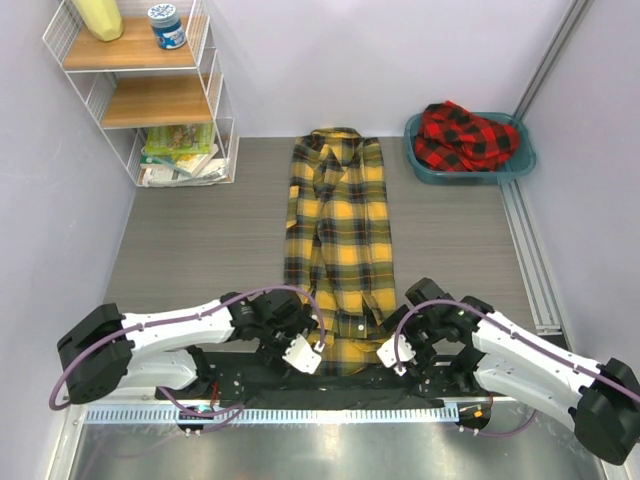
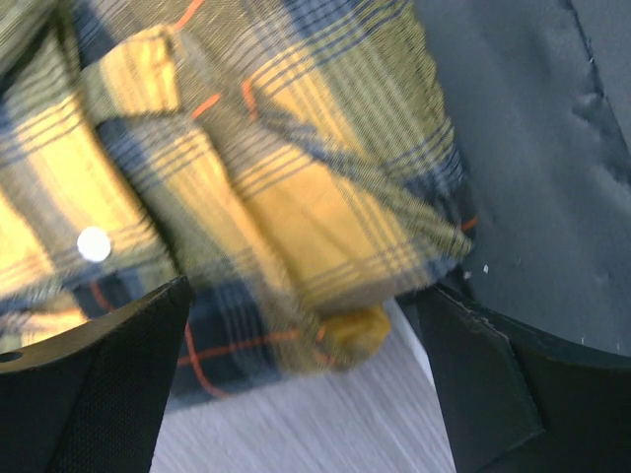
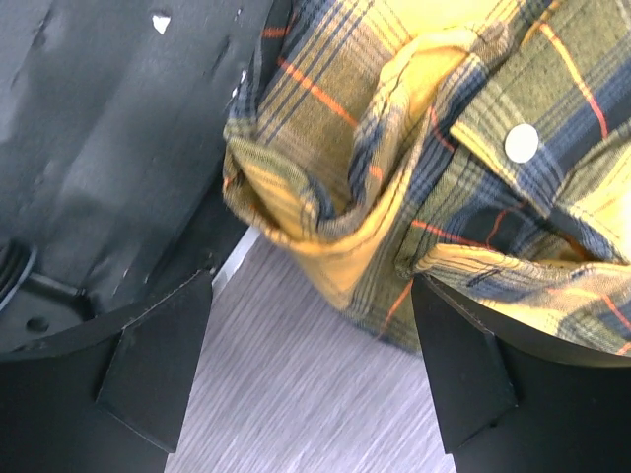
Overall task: Fold and stack the long sleeve shirts
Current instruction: Fold the shirt
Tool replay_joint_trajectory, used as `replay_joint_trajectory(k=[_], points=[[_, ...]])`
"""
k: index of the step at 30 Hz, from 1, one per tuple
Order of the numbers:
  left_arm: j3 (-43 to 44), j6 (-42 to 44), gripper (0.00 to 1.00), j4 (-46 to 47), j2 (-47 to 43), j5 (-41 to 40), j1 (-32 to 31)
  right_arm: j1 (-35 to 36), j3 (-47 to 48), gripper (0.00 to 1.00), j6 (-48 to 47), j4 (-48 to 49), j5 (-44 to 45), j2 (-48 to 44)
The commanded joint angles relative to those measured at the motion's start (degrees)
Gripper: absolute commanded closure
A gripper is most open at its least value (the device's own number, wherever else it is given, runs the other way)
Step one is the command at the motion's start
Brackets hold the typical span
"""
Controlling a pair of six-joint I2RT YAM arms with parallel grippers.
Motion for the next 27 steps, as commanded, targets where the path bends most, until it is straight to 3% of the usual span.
replay_joint_trajectory(k=[1,5,8,11,12,13,18,21,27], points=[[-0.5,-0.1,0.09,5.7,1.9,-0.7,-2.3,3.5,-1.2,0.13,5.0,9.6,2.2,2.1],[-1.2,-0.3,0.16,7.1,2.5,-0.3,-2.8,5.7,-2.3,0.20,7.9,14.1,3.6,4.2],[-1.3,-0.4,0.26,8.0,3.3,-0.1,-3.1,7.3,-2.7,0.35,10.8,17.5,4.6,5.7],[-0.7,-1.1,0.44,8.0,4.0,-0.4,-3.2,8.7,-2.6,0.52,14.3,20.7,6.1,7.4],[-0.2,-1.0,0.55,7.6,4.0,-0.1,-3.2,8.8,-2.4,0.59,14.8,20.9,6.5,8.9],[-0.2,-0.9,0.60,6.8,3.9,0.6,-3.2,8.9,-1.9,0.70,15.2,20.9,6.8,9.5],[2.0,-4.9,0.88,4.5,2.2,3.9,-3.7,9.9,-1.2,0.99,19.2,20.3,6.8,6.9],[3.6,-9.2,1.00,2.1,-1.1,4.1,-7.1,11.5,-0.5,0.99,20.4,15.5,5.9,1.4],[7.2,-20.8,1.00,-2.7,-9.4,5.1,-10.7,12.5,4.1,0.99,24.1,6.2,4.7,-8.1]])
